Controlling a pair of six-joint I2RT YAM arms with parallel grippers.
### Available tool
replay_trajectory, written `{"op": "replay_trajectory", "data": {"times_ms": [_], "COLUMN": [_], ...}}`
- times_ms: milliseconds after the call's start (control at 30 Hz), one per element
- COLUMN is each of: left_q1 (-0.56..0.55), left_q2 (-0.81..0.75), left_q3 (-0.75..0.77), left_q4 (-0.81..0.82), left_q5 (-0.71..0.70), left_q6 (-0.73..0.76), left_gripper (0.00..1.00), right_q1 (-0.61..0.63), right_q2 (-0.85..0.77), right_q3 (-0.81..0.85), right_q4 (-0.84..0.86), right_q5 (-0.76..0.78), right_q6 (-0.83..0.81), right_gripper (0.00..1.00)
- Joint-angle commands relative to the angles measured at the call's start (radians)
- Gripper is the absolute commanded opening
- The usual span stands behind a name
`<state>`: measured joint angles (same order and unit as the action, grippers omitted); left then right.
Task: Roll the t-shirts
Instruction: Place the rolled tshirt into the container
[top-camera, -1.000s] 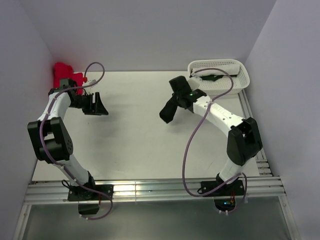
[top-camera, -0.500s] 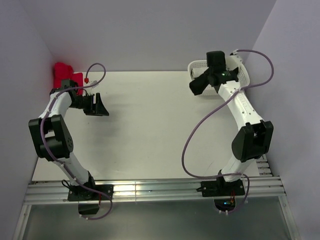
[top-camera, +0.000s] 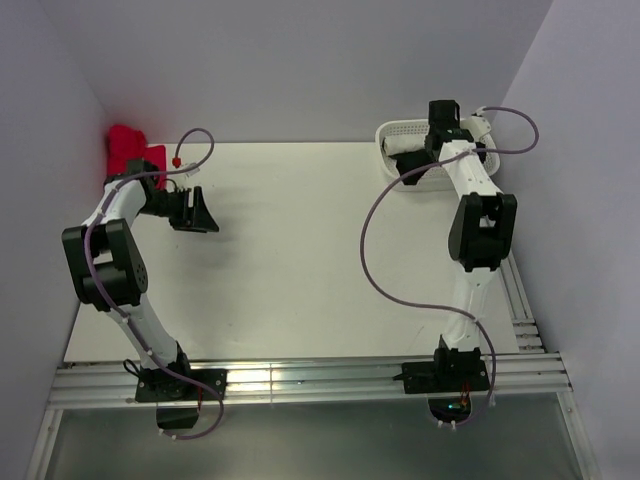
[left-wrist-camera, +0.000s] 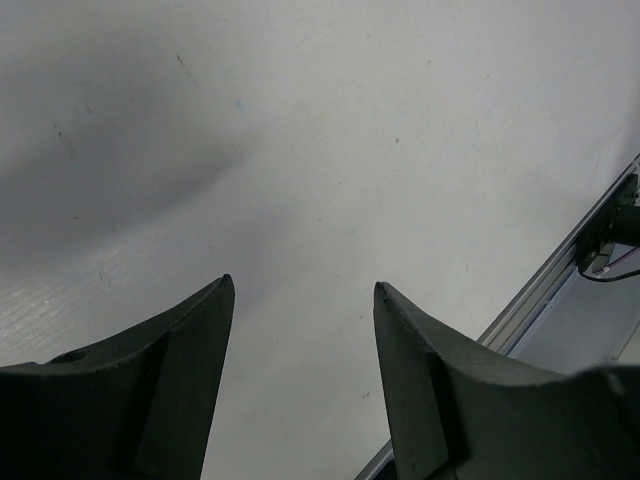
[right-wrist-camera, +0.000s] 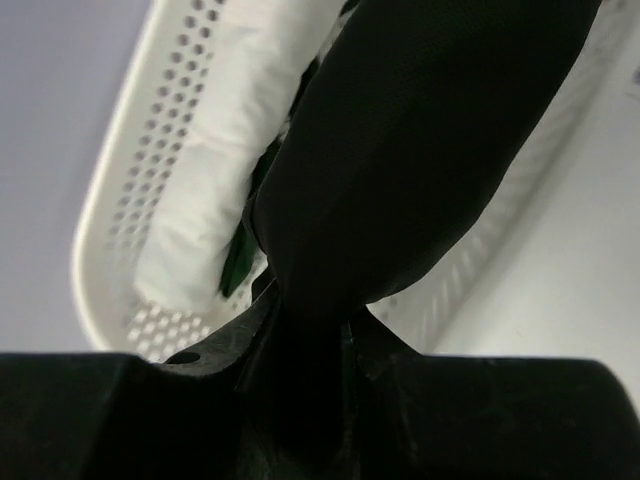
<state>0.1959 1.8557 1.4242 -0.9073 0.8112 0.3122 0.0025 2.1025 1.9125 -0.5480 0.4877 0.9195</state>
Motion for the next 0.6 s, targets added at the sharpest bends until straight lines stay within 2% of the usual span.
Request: {"op": "replay_trajectory", "data": {"times_ms": [0, 233, 333, 567], "left_q1": [0.000, 0.000, -0.001, -0.004], "left_q2": [0.011, 0.013, 0.013, 0.023], "left_q3": [0.038, 0.051, 0.058, 0.062], "left_q4": [-0.005, -0.008, -0.011, -0.013], "left_q5": [0.032, 0.026, 0.028, 0.029], "left_q6": [0.021, 0.016, 0.016, 0.016], "left_gripper": [0.63, 0.63, 0.63, 0.63], "right_q1": [-0.044, -0.067, -0.073, -0.078], "right_q2": [0.088, 0.238, 0.309, 0.344], "right_q3": [0.124, 0.197, 0.281, 0.243], "right_q4": [0.010, 0.028, -0.007, 0.056], "right_q5": [-0.038, -0.084, -0.116, -0.159], "right_q6": [0.073, 0.131, 0.143, 0.196], "right_gripper": [0.00, 0.00, 0.00, 0.00]}}
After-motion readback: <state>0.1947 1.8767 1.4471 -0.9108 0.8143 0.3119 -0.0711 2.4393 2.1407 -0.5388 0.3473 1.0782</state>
